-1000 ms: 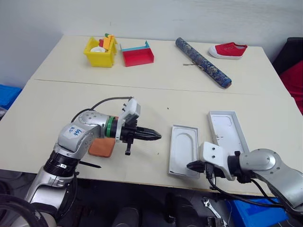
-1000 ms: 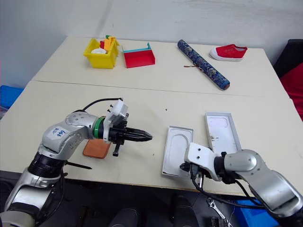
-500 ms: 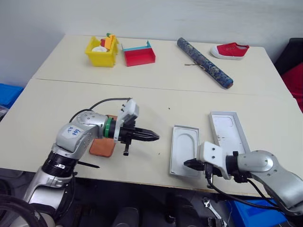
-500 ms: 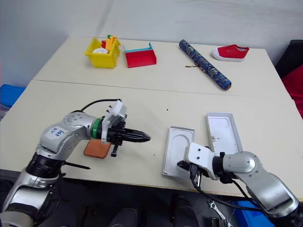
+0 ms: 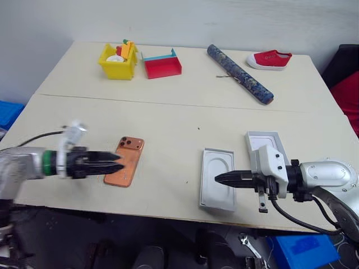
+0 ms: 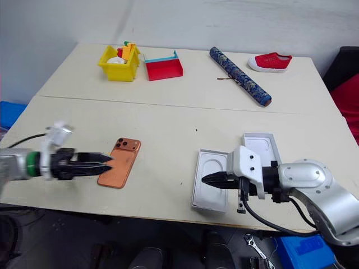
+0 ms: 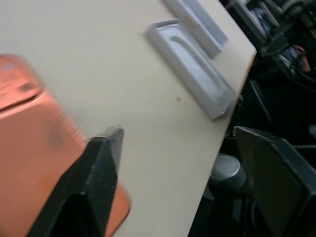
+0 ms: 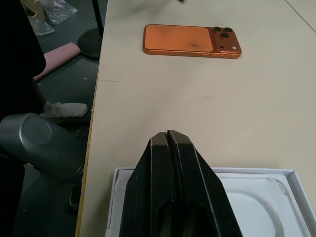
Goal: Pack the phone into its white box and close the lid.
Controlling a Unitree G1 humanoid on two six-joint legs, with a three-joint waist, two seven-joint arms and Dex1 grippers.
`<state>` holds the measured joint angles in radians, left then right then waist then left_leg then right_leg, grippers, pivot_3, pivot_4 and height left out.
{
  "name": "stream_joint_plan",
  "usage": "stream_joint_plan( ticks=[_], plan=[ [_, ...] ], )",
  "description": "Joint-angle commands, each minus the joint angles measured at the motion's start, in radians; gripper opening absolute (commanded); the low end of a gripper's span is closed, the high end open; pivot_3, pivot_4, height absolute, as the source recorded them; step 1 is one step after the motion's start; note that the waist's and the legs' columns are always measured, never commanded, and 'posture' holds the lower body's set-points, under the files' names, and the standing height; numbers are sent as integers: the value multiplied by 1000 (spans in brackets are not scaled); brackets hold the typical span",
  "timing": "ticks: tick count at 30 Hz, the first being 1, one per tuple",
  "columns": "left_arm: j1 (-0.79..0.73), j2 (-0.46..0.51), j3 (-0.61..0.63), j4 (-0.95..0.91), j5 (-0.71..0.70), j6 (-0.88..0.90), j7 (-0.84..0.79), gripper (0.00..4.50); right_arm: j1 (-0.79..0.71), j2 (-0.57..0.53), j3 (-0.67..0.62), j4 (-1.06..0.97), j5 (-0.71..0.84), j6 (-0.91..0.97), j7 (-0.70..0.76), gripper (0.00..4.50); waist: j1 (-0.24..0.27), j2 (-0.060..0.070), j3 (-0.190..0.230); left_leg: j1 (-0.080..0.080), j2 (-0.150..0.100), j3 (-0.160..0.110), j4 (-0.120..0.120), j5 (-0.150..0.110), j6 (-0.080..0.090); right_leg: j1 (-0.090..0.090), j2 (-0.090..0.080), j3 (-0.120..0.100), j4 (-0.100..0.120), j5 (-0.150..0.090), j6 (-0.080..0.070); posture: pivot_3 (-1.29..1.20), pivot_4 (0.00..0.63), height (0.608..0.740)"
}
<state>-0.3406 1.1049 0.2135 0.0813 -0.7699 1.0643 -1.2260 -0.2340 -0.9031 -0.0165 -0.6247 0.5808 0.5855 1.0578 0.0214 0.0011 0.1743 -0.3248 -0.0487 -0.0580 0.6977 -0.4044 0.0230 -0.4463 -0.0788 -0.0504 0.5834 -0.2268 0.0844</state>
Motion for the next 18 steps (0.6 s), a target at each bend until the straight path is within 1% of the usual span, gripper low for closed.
stream_joint_plan(
  ticks=[1, 3, 6, 10, 12, 14, 18],
  plan=[
    [2, 70, -6, 139, 74, -58, -61, 4471, -59, 37, 79, 36, -44, -45, 8, 0, 0, 0, 0, 0, 0, 0, 0, 0, 0, 0, 0, 0, 0, 0, 0, 0, 150, 740],
    [-23, 92, -62, 212, 135, -92, -74, 4471, -103, 66, 143, 73, -90, -68, 8, 0, 1, 0, 0, 0, 0, 0, 0, 0, 0, 0, 0, 0, 0, 0, 0, 0, 150, 740],
    [-101, 78, -173, 293, 233, -112, -68, 4471, -174, 114, 244, 147, -182, -105, 2, 0, 5, 0, 0, -1, -1, 0, 0, 0, 0, -1, 0, 0, 1, 0, 0, 0, 150, 740],
    [-242, -4, -294, 410, 331, -100, -51, 4471, -287, 207, 393, 279, -330, -148, -17, 0, 2, -2, -1, -4, -4, 1, 1, 0, 2, -4, 0, 0, 2, 0, 0, 0, 150, 740],
    [-298, -52, -339, 460, 361, -85, -63, 4471, -341, 266, 448, 351, -389, -151, -35, 0, 1, -4, -3, -9, -6, 2, 2, 1, 3, -12, 0, 0, 8, 0, 0, 0, 150, 740],
    [-338, -96, -371, 491, 381, -62, -72, 4471, -385, 317, 501, 417, -453, -162, -50, 0, 0, -4, -3, -11, -8, 5, 2, 2, 4, -16, 0, -1, 11, 0, 0, 0, 150, 740],
    [-365, -159, -435, 492, 415, -13, -86, 4471, -434, 397, 562, 514, -528, -176, -61, 0, 3, -2, -4, -10, -11, 6, 3, 3, 6, -15, -1, -2, 11, 0, 1, 0, 150, 740]
  ],
)
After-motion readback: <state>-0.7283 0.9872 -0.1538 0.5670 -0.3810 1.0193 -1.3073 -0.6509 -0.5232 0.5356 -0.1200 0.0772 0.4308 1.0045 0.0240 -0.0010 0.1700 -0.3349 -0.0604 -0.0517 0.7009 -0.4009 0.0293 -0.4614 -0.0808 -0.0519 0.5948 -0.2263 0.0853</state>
